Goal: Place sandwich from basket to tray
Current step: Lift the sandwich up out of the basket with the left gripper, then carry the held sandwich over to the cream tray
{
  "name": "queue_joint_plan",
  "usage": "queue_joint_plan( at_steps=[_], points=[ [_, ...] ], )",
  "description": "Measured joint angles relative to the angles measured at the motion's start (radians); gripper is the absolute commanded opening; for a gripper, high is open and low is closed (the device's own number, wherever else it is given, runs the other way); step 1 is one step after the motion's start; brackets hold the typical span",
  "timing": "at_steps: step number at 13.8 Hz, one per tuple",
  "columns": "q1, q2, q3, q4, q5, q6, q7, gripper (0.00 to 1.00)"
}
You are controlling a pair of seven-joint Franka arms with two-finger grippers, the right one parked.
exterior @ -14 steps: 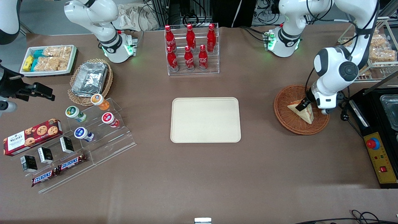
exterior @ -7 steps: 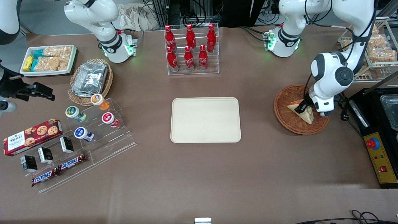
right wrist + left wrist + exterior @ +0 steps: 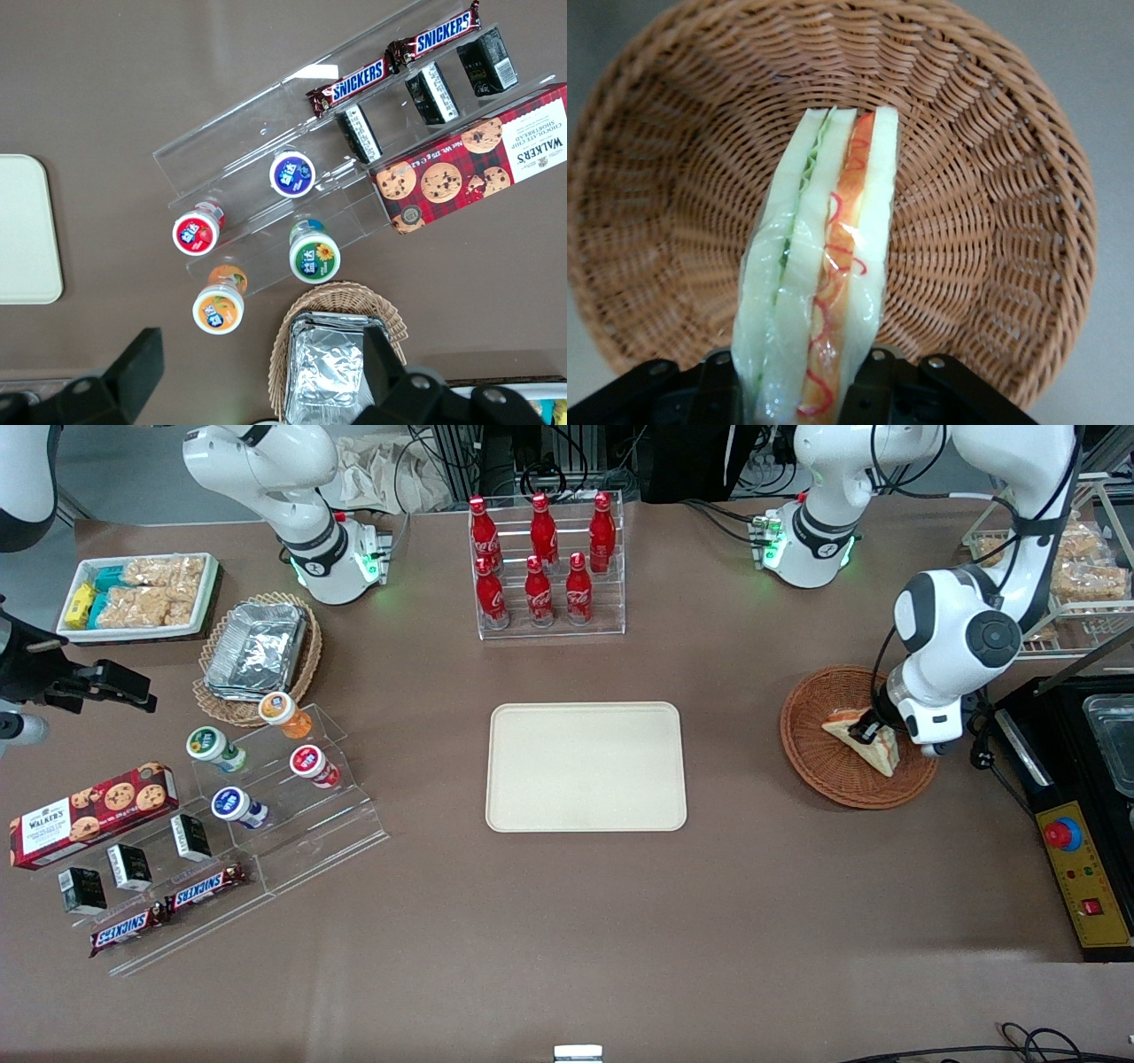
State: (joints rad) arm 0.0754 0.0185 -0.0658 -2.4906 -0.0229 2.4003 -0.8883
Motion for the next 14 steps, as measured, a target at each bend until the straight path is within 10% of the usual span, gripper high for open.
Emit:
queue_joint_plan(
  at_steps=[14],
  points=[
    [-0.006, -0.11, -0.037, 0.554, 0.001, -0.724, 0.466, 0.34]
  ],
)
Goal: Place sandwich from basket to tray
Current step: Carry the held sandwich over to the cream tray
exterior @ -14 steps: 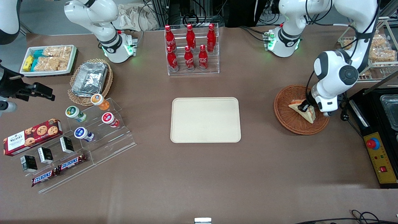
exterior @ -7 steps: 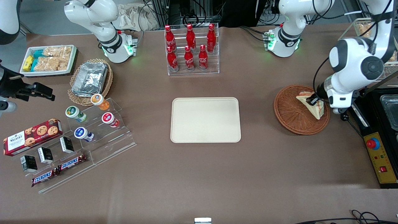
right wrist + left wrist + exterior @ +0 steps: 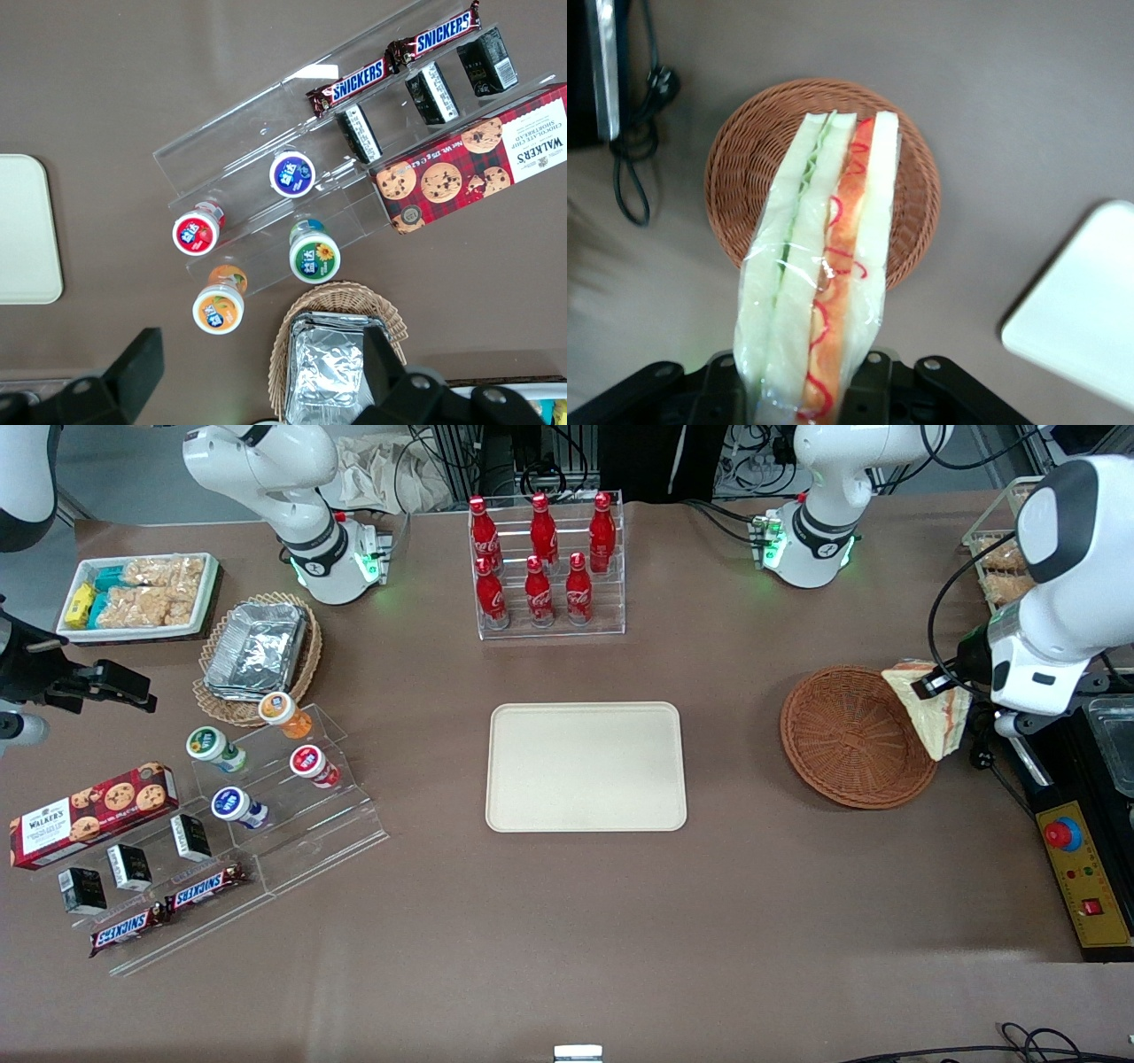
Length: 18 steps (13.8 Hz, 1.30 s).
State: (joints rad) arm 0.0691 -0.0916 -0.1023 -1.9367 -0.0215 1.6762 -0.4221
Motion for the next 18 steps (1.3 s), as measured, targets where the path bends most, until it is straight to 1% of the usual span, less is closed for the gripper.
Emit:
queue_joint_plan(
  at_steps=[2, 5, 7, 9, 12, 15, 18],
  points=[
    [-0.001, 0.002, -0.049, 0.028, 0.0, -0.005, 0.053, 0.34],
    [-0.004, 0.016, -0.166, 0.046, 0.0, -0.005, 0.059, 0.35],
    [-0.008, 0.034, -0.233, 0.057, 0.0, -0.004, 0.055, 0.37],
    [-0.01, 0.065, -0.298, 0.065, 0.0, 0.002, 0.036, 0.37],
    [-0.012, 0.131, -0.38, 0.07, 0.0, 0.062, -0.045, 0.37],
    [-0.04, 0.208, -0.421, 0.07, 0.01, 0.142, -0.133, 0.37],
    [-0.121, 0.292, -0.425, 0.07, 0.084, 0.231, -0.266, 0.37]
  ],
)
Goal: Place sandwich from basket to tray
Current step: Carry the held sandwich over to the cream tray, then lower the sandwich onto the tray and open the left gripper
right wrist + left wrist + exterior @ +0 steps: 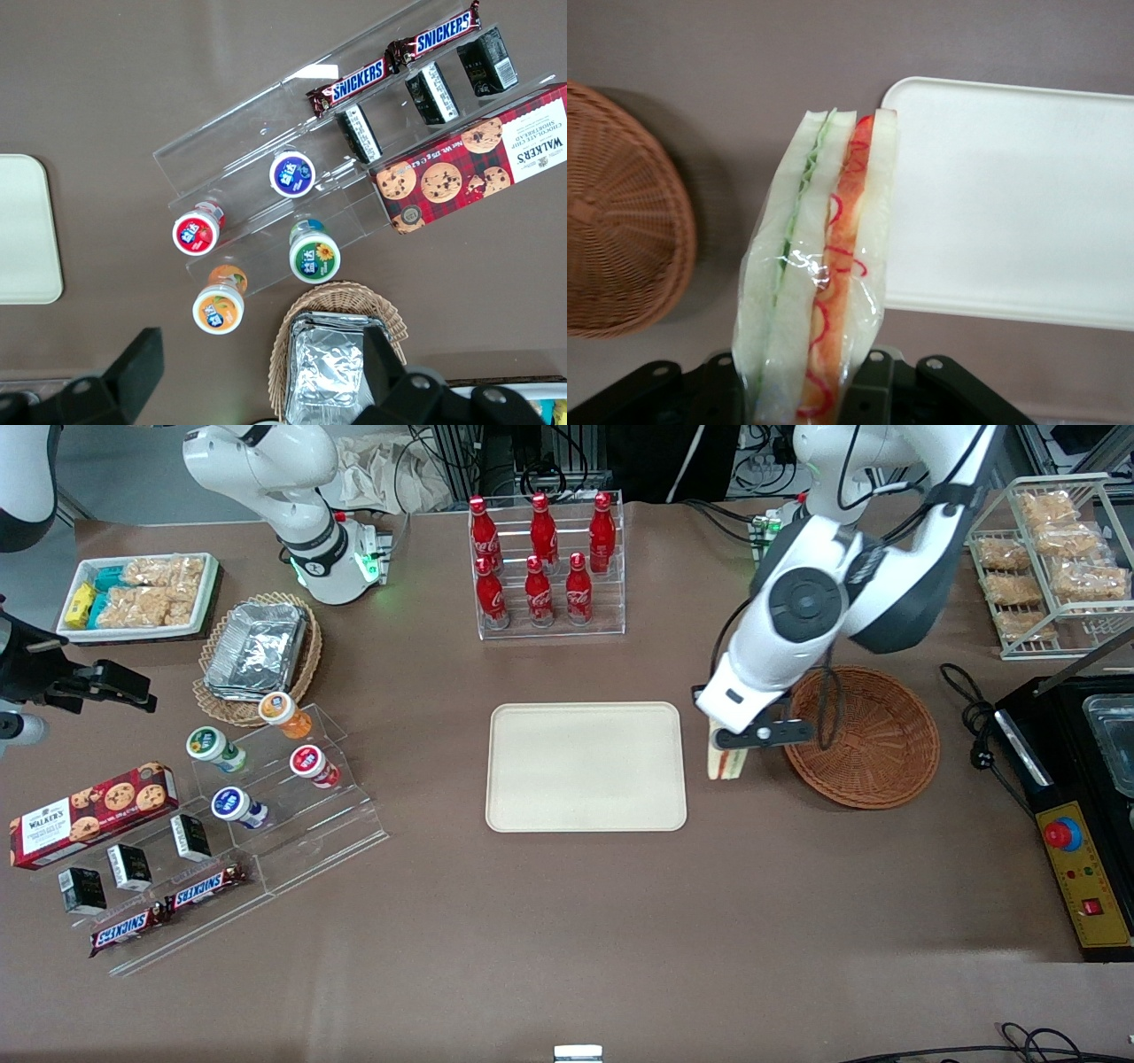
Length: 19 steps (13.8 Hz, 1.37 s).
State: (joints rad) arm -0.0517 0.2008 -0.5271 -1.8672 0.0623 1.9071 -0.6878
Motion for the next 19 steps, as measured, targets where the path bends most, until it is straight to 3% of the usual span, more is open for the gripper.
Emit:
queue_joint_plan(
  at_steps=[2, 8, 13, 16, 17, 18, 19],
  points=[
    [-0.046, 0.062, -0.001, -0.004, 0.051, 0.075, -0.068, 0.37],
    [-0.075, 0.197, -0.002, -0.077, 0.107, 0.305, -0.107, 0.35],
    [-0.075, 0.281, -0.002, -0.091, 0.192, 0.345, -0.173, 0.36],
    [-0.075, 0.311, -0.002, -0.091, 0.202, 0.358, -0.183, 0.39],
    [-0.08, 0.316, -0.002, -0.091, 0.203, 0.359, -0.183, 0.42],
    [-0.09, 0.319, -0.001, -0.091, 0.204, 0.36, -0.184, 0.56],
    [-0.1, 0.322, 0.0, -0.09, 0.204, 0.36, -0.187, 0.78]
  ],
)
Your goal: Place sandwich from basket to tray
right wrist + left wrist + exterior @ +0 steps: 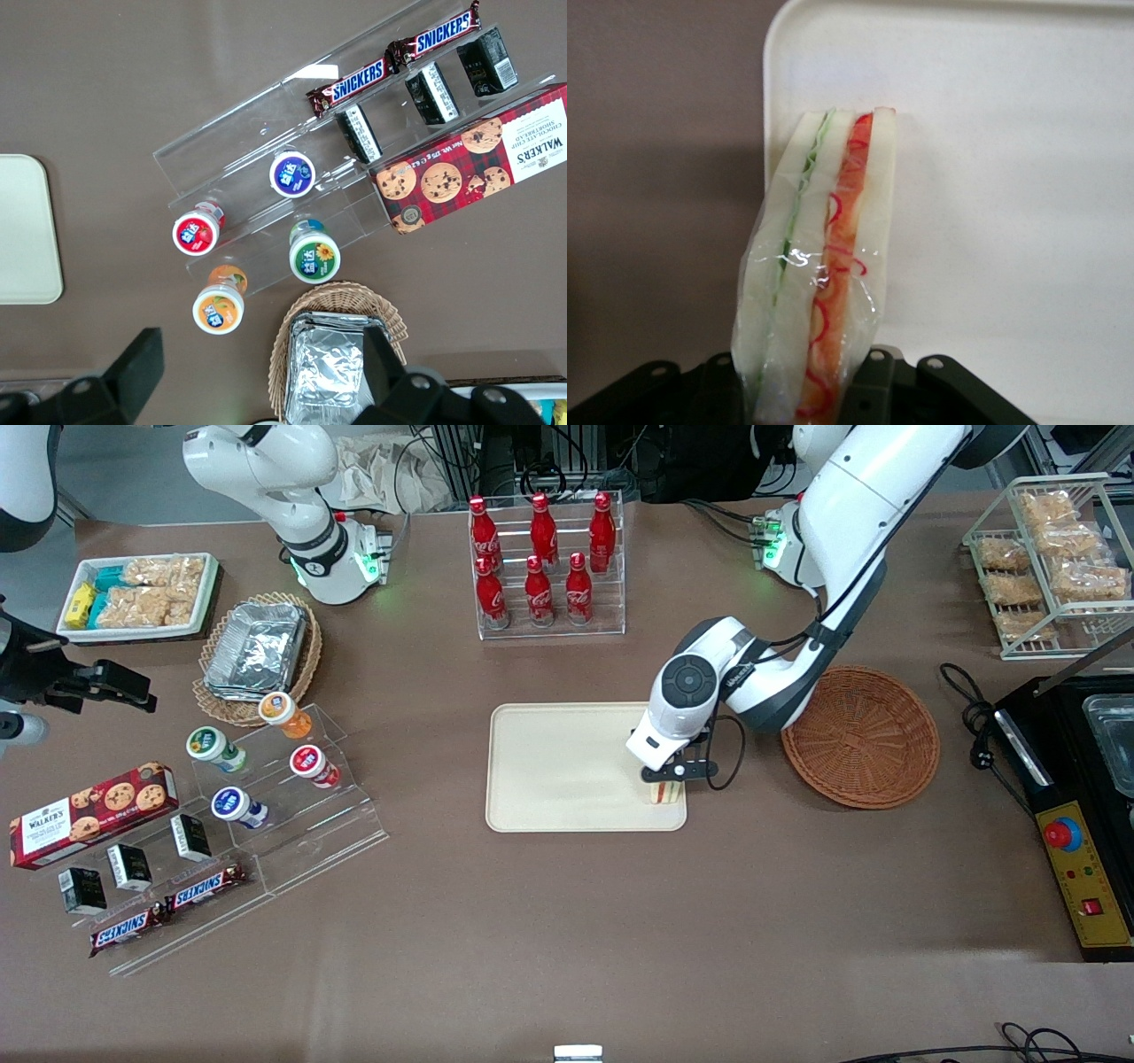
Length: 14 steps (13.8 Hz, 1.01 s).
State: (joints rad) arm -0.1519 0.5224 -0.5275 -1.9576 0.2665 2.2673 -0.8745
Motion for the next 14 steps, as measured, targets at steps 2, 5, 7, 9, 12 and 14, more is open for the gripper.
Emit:
queue_joint_plan(
  at_steps=[2, 5, 7, 9, 12, 14],
  points=[
    [-0.011, 0.006, 0.001, 0.002, 0.008, 0.0, -0.003, 0.99],
    [-0.012, 0.011, 0.005, 0.004, 0.045, 0.0, -0.011, 1.0],
    [-0.012, 0.011, 0.007, 0.007, 0.052, 0.0, -0.029, 1.0],
    [-0.012, 0.007, 0.007, 0.018, 0.056, 0.0, -0.041, 1.0],
    [-0.009, -0.042, 0.007, 0.039, 0.055, -0.021, -0.044, 1.0],
    [0.008, -0.111, 0.007, 0.052, 0.044, -0.093, -0.033, 1.0]
  ],
)
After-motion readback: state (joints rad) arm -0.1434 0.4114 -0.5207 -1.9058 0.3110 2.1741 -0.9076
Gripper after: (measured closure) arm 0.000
